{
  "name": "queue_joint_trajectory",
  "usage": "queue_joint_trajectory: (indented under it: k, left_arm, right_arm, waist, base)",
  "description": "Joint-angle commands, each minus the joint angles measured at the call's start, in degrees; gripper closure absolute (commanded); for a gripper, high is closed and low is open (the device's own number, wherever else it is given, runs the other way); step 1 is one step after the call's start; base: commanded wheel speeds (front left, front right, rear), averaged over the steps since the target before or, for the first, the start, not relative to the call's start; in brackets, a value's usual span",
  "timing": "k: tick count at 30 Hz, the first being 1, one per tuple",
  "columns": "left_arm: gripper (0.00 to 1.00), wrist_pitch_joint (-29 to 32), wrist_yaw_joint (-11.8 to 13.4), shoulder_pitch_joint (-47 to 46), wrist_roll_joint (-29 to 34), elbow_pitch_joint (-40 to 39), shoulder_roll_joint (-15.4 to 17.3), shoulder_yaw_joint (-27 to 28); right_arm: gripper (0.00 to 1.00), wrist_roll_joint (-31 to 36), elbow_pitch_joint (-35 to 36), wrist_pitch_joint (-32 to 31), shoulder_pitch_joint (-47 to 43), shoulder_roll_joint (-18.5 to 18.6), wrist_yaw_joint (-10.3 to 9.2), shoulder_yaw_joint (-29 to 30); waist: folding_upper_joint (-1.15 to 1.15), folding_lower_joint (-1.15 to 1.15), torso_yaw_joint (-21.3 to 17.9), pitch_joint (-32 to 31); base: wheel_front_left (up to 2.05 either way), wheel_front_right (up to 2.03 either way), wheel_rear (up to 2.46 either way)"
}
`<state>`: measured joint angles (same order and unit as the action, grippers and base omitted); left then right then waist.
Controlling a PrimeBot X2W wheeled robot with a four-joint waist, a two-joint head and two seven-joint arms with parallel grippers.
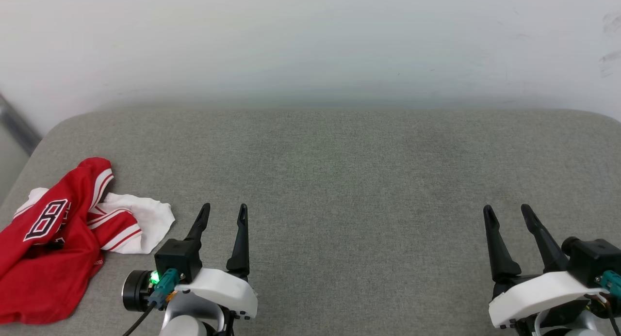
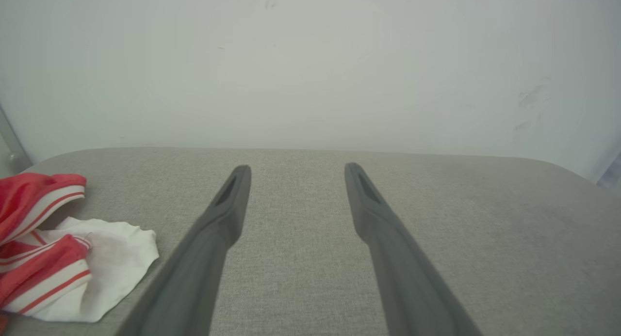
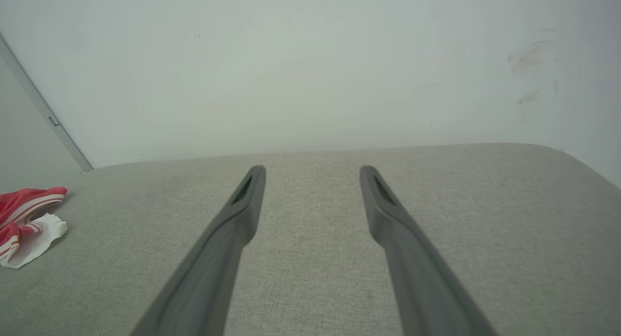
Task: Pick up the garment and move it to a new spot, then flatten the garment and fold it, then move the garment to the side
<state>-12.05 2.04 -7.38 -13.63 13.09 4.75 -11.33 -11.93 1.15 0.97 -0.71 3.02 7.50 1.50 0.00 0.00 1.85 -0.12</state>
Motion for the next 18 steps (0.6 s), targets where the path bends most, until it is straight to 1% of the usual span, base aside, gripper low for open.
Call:
queue_joint_trajectory:
  k: [1,12,17,18]
  left_arm:
    - [0.00,-0.53,0.11,-0.94,1.14,-0.02,0.11,-0.32]
    - [0.00,-1.79,-0.07,-1.25,4.48,1.38,-0.30,-1.04]
    - [0.00,-2.20,-0.41,-1.14,5.29,1.62,-0.46,-1.15]
    - [0.00,-2.51,-0.82,-1.05,5.77,1.83,-0.60,-1.14]
  right_arm:
    - [0.00,1.09,0.69,0.21,-0.57,-0.17,-0.01,0.09]
    - [0.00,4.52,1.12,0.81,-1.16,-0.19,-0.01,0.28]
    - [0.00,5.82,1.24,1.23,-1.26,-0.20,-0.02,0.12]
    - [0.00,6.87,1.33,1.56,-1.40,-0.20,-0.02,0.13]
  waist:
    - [0.00,0.00,-0.01,0.02]
    - [0.00,0.00,0.13,0.14]
    - [0.00,0.00,0.15,0.16]
    - [0.00,0.00,0.23,0.14]
  base:
    - [0.00,0.00,0.00]
    - [0.00,0.00,0.00]
    - [0.00,0.00,0.00]
    - [0.00,0.00,0.00]
